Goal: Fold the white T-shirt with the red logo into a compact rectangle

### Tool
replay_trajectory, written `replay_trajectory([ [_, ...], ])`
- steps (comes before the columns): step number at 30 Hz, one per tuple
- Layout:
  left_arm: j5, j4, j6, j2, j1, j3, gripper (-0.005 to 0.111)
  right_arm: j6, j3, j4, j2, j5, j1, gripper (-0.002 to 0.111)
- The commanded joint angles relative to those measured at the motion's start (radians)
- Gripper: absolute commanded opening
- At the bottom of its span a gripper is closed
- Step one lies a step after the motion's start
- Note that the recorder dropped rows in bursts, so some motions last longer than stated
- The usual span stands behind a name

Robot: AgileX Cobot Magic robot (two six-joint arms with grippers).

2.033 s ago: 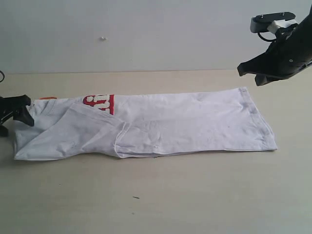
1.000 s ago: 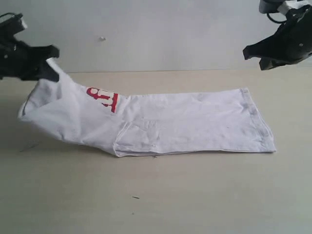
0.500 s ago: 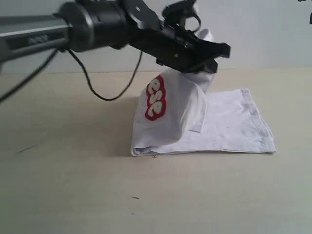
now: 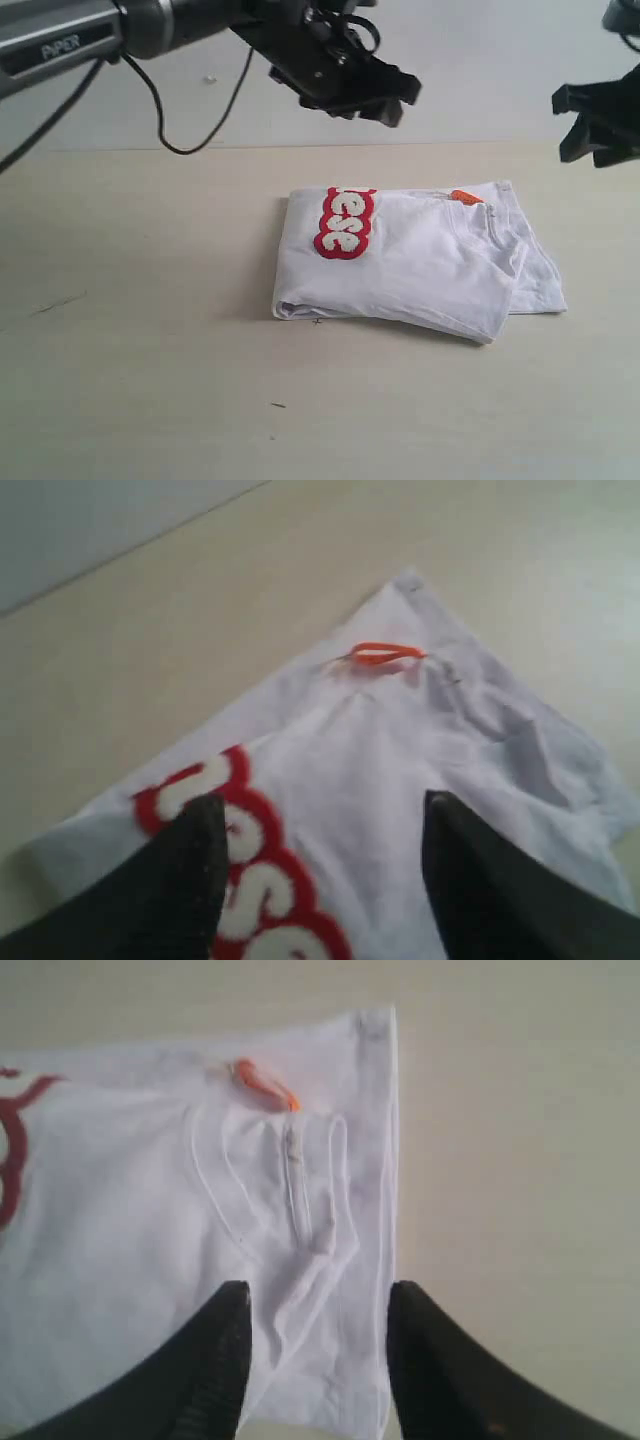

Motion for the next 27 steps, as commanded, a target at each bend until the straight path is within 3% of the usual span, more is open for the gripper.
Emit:
replay_trajectory([
  [1, 0.107, 0.025, -0.016, -0.028, 0.065, -0.005, 0.046, -0.016, 0.005, -0.005, 0.129, 0.049, -0.006, 0.046],
  [24, 0.061, 0.021, -0.005, -0.036, 0.088, 0.076, 0.046, -0.223, 0.005, 0.291, 0.372, -0.066, 0.003, 0.046],
  [27, 0.056, 0.021, 0.007, -0.036, 0.088, 0.076, 0.046, -0.286, 0.005, 0.338, 0.382, -0.066, 0.003, 0.039],
])
